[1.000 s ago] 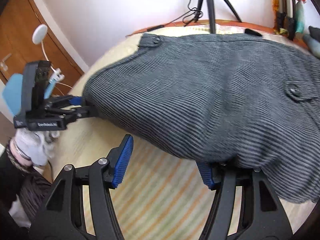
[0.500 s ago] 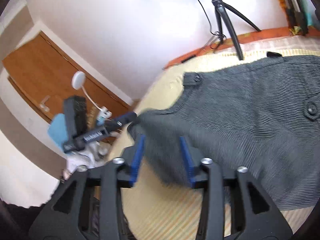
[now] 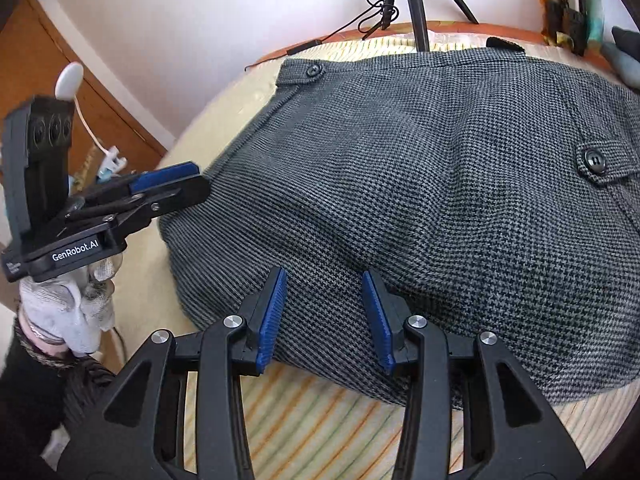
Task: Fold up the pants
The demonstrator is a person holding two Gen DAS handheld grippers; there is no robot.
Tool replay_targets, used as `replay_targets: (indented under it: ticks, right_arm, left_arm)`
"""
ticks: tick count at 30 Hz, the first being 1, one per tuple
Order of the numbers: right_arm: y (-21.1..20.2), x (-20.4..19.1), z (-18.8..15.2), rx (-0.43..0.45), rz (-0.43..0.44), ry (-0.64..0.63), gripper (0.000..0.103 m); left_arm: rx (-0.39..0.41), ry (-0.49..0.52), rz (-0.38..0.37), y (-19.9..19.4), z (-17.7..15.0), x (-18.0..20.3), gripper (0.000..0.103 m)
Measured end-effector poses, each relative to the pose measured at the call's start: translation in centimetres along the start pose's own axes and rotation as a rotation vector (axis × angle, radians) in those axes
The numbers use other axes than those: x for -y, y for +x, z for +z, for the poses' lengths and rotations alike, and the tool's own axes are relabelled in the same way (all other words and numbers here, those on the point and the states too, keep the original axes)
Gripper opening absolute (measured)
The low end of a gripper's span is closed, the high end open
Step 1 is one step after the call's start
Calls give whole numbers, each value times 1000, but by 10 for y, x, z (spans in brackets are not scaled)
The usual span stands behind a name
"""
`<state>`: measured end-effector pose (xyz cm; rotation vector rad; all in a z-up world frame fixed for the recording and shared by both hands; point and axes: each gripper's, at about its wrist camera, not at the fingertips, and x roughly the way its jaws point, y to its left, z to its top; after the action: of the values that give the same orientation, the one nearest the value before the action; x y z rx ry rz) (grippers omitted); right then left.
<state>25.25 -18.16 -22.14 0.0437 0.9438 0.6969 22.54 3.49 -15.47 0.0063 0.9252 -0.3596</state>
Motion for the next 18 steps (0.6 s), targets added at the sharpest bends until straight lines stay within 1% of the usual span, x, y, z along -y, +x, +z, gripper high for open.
replay_targets:
  ticks: [2, 3, 5, 7, 8, 11, 13, 15, 16, 17, 18]
  right_arm:
    - [-3, -2, 0, -2, -2, -11, 42]
    - [-6, -2, -1, 1, 0, -14, 42]
    - [-17, -3, -1, 31, 0, -32, 42]
    - [-27, 0, 0, 66, -29, -42, 42]
    - [-30, 3, 0, 73, -40, -39, 42]
    - [-48, 18, 0, 105, -65, 20, 42]
    - [-62, 26, -3, 133, -92, 56, 44]
    - [-80, 33, -4, 175, -149, 85, 54]
    - [-88, 37, -6, 195, -173, 101, 62]
    - [-96, 43, -9, 214, -198, 126, 66]
    - [-105, 51, -13, 232, -218, 163, 66]
  left_arm:
    - [-44, 56, 89, 19, -4, 6, 44]
    - [-74, 74, 111, 27, -6, 7, 44]
    - [-63, 98, 122, 30, -10, 9, 44]
    - [-64, 128, 136, 28, -10, 11, 44]
    - [-63, 125, 139, 27, -10, 11, 44]
    - [-25, 115, 177, 16, -4, 15, 44]
    - [15, 123, 149, 9, 3, 24, 44]
    - [47, 128, 115, 4, 10, 37, 44]
    - [55, 131, 99, 4, 13, 42, 44]
    - [55, 136, 89, 6, 15, 47, 44]
    - [51, 142, 85, 10, 18, 52, 44]
